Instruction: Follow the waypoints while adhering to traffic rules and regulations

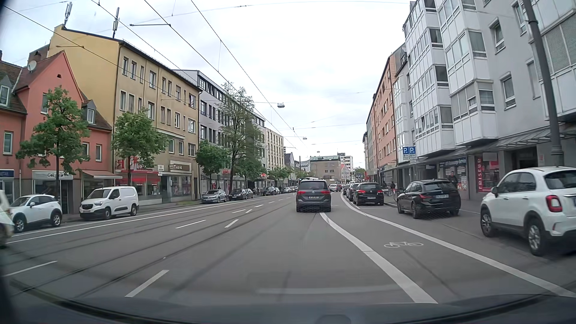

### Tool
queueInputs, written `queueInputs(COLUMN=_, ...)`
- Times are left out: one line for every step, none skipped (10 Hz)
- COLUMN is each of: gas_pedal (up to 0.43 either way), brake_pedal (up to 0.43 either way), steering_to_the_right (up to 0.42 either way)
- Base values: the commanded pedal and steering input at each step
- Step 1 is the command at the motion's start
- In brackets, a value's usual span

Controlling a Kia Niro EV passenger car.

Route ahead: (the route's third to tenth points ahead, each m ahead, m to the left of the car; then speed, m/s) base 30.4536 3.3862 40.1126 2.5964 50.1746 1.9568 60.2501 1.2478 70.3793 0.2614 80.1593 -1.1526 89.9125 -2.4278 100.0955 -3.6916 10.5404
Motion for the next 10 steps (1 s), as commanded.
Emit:
queueInputs(gas_pedal=0.11, brake_pedal=0.0, steering_to_the_right=-0.008)
queueInputs(gas_pedal=0.11, brake_pedal=0.0, steering_to_the_right=-0.007)
queueInputs(gas_pedal=0.11, brake_pedal=0.0, steering_to_the_right=-0.008)
queueInputs(gas_pedal=0.098, brake_pedal=0.0, steering_to_the_right=-0.007)
queueInputs(gas_pedal=0.098, brake_pedal=0.0, steering_to_the_right=-0.007)
queueInputs(gas_pedal=0.098, brake_pedal=0.0, steering_to_the_right=-0.007)
queueInputs(gas_pedal=0.098, brake_pedal=0.0, steering_to_the_right=-0.004)
queueInputs(gas_pedal=0.098, brake_pedal=0.0, steering_to_the_right=0.0)
queueInputs(gas_pedal=0.087, brake_pedal=0.0, steering_to_the_right=0.001)
queueInputs(gas_pedal=0.087, brake_pedal=0.0, steering_to_the_right=0.002)
